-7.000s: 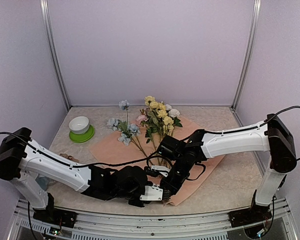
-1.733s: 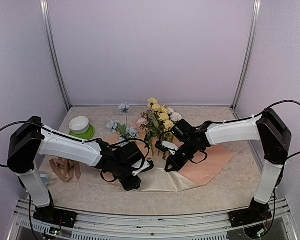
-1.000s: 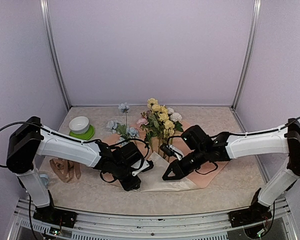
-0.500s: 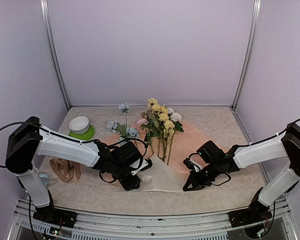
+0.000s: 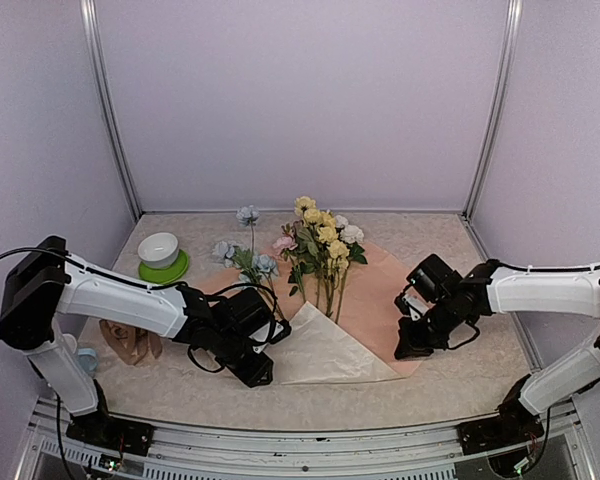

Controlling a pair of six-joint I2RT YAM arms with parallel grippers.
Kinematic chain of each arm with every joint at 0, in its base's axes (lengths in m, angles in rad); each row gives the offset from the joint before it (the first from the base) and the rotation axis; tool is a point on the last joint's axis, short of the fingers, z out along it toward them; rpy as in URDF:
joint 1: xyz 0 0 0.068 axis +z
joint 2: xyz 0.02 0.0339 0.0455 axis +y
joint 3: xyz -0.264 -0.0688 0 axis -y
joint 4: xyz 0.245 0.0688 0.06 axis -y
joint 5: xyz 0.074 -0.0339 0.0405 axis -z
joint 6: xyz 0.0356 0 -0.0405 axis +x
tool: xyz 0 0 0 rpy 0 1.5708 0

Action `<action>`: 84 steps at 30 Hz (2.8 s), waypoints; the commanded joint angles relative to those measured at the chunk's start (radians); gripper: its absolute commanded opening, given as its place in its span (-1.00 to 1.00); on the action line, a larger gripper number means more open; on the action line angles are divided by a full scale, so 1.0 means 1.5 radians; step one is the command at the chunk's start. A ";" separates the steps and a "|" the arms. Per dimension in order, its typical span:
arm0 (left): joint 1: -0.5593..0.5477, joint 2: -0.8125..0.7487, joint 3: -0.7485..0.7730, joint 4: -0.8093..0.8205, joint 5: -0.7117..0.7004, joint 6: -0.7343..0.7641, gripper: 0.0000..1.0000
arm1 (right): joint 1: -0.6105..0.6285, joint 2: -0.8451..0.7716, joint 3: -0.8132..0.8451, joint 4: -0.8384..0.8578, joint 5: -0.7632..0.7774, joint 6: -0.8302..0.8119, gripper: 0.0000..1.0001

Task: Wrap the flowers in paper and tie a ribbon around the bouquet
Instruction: Press the fold line of the 1/4-folded wrapping paper.

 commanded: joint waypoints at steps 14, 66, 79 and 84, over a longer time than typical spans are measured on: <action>0.046 -0.053 -0.104 -0.028 0.041 -0.111 -0.33 | 0.195 0.197 0.159 0.136 -0.006 -0.010 -1.00; 0.038 0.085 0.049 0.003 0.089 0.023 -0.46 | 0.217 0.002 0.045 -0.059 0.280 0.465 0.00; 0.064 0.116 0.070 -0.010 0.089 0.035 -0.46 | 0.283 0.195 0.233 -0.167 0.336 0.298 -0.32; 0.063 0.107 0.089 -0.023 0.086 0.039 -0.46 | 0.287 0.247 0.225 -0.141 0.321 0.307 -0.43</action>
